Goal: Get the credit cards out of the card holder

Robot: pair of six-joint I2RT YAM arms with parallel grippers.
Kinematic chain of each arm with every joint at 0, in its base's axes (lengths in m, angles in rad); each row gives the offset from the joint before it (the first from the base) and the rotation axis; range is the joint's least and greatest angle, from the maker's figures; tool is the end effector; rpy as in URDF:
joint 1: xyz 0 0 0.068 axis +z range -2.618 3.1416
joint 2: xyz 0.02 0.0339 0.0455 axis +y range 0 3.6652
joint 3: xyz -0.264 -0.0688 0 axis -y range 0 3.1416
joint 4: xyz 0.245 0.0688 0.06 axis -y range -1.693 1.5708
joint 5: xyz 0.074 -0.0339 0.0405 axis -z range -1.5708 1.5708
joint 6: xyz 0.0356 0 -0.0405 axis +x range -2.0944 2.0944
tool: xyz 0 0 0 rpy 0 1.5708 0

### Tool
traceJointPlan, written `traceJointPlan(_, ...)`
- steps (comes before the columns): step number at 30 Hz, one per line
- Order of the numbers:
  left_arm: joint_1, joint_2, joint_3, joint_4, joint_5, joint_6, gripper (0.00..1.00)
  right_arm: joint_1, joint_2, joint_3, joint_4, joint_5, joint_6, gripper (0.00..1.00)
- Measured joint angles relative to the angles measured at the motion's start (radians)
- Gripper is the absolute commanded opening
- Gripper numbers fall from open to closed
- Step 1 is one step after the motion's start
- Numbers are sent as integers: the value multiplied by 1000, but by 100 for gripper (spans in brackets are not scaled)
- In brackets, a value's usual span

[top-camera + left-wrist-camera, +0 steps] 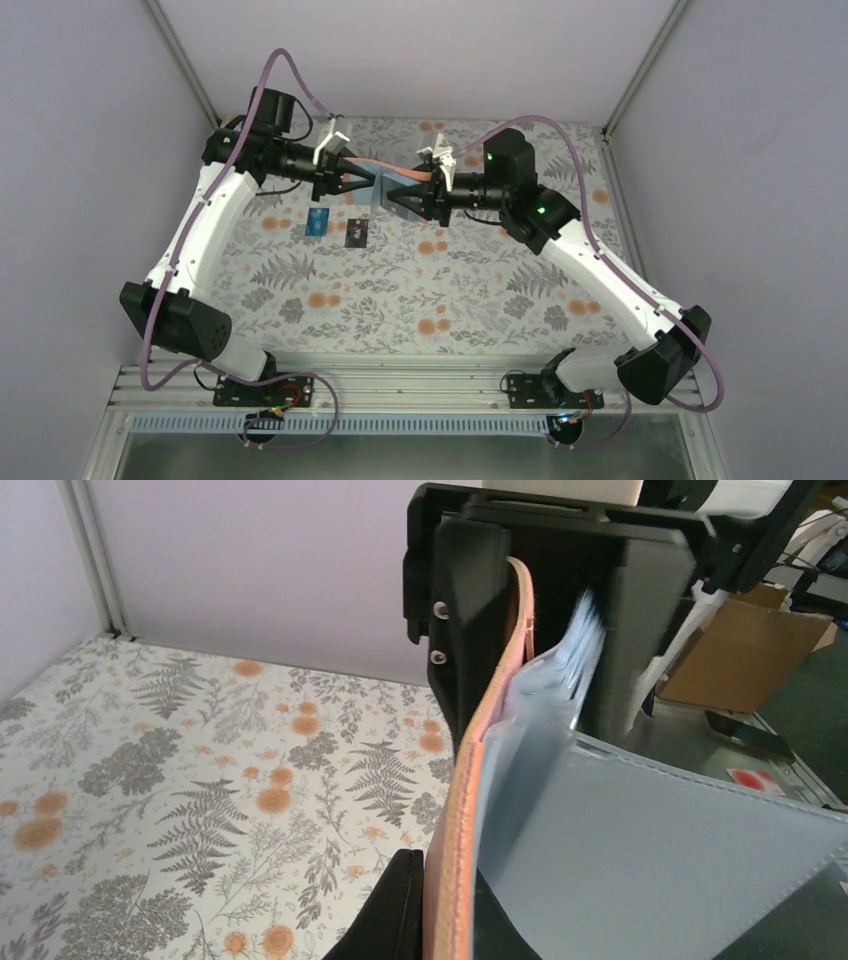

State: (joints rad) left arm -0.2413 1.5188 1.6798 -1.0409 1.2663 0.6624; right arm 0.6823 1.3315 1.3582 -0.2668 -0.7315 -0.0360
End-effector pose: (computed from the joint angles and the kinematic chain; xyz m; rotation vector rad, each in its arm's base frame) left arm 0.2759 -0.1029 0.4104 1.3040 1.5168 -1.2426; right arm 0.2166 0.2066 0.4126 -1.1458 1.5038 1.1087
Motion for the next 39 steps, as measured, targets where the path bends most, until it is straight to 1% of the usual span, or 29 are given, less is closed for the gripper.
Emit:
traceJointPlan(2,5,0,8,-12,10,4,2,-4,0,0,0,7,1,6)
traceJointPlan(3,10,0,12,-15,14,4,3,-7,1,0,0,14,4,4)
traceJointPlan(4,13,-2,13,-16,14,3,15,-10,2,0,3,19,-3,4)
traceJointPlan(5,18,-4,13,-13,14,-2,38,-13,5,0,7,25,7,4)
traceJointPlan(6,22,-7,11,-1,10,-14,55,-16,7,0,10,26,8,4)
traceJointPlan(7,31,-12,8,23,-1,-26,60,-19,8,0,0,27,13,4)
traceJointPlan(8,44,-21,0,53,-20,-47,61,-22,10,0,-12,33,18,4)
traceJointPlan(10,66,-44,-21,100,-64,-78,59,-30,18,2,-30,69,38,4)
traceJointPlan(12,100,-69,-34,144,-108,-116,59,-41,43,23,-74,168,79,4)
traceJointPlan(14,132,-81,-34,183,-134,-143,58,-53,97,77,-138,329,129,4)
traceJointPlan(15,146,-84,-29,193,-150,-152,55,-58,125,103,-165,404,148,4)
traceJointPlan(16,157,-85,-21,199,-166,-158,54,-63,165,137,-206,520,177,4)
traceJointPlan(17,161,-86,-16,204,-185,-160,53,-65,190,153,-229,584,195,4)
traceJointPlan(19,138,-89,-16,204,-216,-157,51,-72,239,170,-277,688,225,4)
traceJointPlan(21,84,-89,-16,193,-236,-150,47,-77,264,170,-307,706,238,4)
traceJointPlan(22,39,-89,-18,189,-241,-146,46,-77,269,169,-311,693,240,4)
traceJointPlan(24,-29,-87,-30,186,-242,-146,39,-76,266,169,-303,638,238,4)
traceJointPlan(28,-121,-75,-67,190,-267,-167,38,-74,230,147,-233,476,228,4)
traceJointPlan(29,-131,-67,-71,190,-277,-173,37,-74,219,140,-214,431,226,4)
traceJointPlan(30,-137,-58,-72,193,-289,-179,32,-74,211,135,-195,384,225,4)
traceJointPlan(32,-139,-42,-72,193,-306,-187,28,-74,200,122,-156,303,222,4)
traceJointPlan(36,-136,-33,-72,189,-333,-193,28,-74,173,76,-87,155,216,4)
traceJointPlan(39,-136,-46,-72,185,-335,-190,27,-76,159,63,-61,81,206,4)
